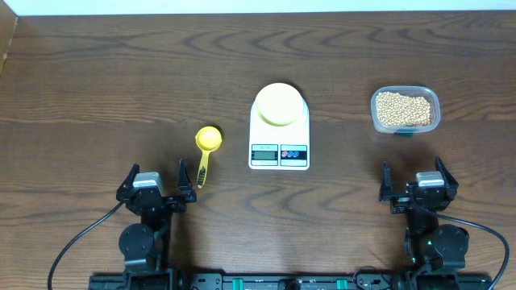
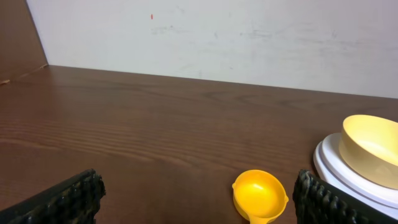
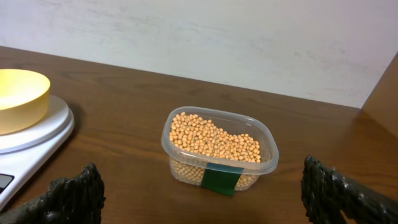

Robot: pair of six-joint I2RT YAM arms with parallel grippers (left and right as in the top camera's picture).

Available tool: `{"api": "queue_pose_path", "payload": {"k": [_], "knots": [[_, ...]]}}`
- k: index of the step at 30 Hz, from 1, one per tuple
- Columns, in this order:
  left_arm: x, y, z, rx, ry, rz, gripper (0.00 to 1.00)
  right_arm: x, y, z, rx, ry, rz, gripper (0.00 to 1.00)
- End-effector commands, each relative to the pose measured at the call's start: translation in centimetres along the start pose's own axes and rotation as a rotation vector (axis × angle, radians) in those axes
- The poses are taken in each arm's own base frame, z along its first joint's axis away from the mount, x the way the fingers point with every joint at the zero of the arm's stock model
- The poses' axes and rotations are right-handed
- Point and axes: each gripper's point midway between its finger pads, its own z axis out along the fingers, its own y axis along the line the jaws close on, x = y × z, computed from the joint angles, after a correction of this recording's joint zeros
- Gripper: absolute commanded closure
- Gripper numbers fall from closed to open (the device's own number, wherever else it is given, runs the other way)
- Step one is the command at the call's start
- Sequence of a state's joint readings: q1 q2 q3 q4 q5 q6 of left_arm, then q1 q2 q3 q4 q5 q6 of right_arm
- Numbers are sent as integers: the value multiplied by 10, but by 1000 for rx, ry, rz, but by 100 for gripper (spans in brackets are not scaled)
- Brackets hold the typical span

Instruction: Scoop item into bowl and weigh 50g on scale

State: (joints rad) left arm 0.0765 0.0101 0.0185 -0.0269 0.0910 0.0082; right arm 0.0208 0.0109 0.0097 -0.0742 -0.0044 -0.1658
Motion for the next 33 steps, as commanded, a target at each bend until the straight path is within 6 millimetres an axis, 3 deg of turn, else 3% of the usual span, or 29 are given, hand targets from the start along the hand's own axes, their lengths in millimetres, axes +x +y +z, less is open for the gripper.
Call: {"api": "queue_pose_path", "payload": {"k": [1, 3, 8, 13, 16, 17, 20, 21, 23, 28, 33], "knots": [[15, 4, 1, -23, 47, 54, 0, 2, 0, 0, 0, 3, 8, 1], [15, 11, 0, -63, 47, 78, 0, 2, 0, 0, 0, 3, 8, 1], [14, 6, 1, -31, 44, 60, 0, 2, 0, 0, 0, 3, 8, 1], [12, -74, -16, 434, 116, -324, 0, 2, 0, 0, 0, 3, 8, 1], [5, -82, -20, 488, 111, -370, 0, 2, 0, 0, 0, 3, 8, 1], [-2, -84, -21, 507, 90, -383, 0, 2, 0, 0, 0, 3, 8, 1], [-57, -101, -39, 652, -136, -301, 0, 2, 0, 0, 0, 3, 8, 1], [-89, -103, -53, 684, -274, -245, 0, 2, 0, 0, 0, 3, 8, 1], [-114, -104, -64, 687, -375, -176, 0, 2, 0, 0, 0, 3, 8, 1], [-146, -103, -74, 634, -391, -64, 0, 2, 0, 0, 0, 3, 8, 1], [-150, -91, -59, 516, -152, -102, 0, 2, 0, 0, 0, 3, 9, 1]]}}
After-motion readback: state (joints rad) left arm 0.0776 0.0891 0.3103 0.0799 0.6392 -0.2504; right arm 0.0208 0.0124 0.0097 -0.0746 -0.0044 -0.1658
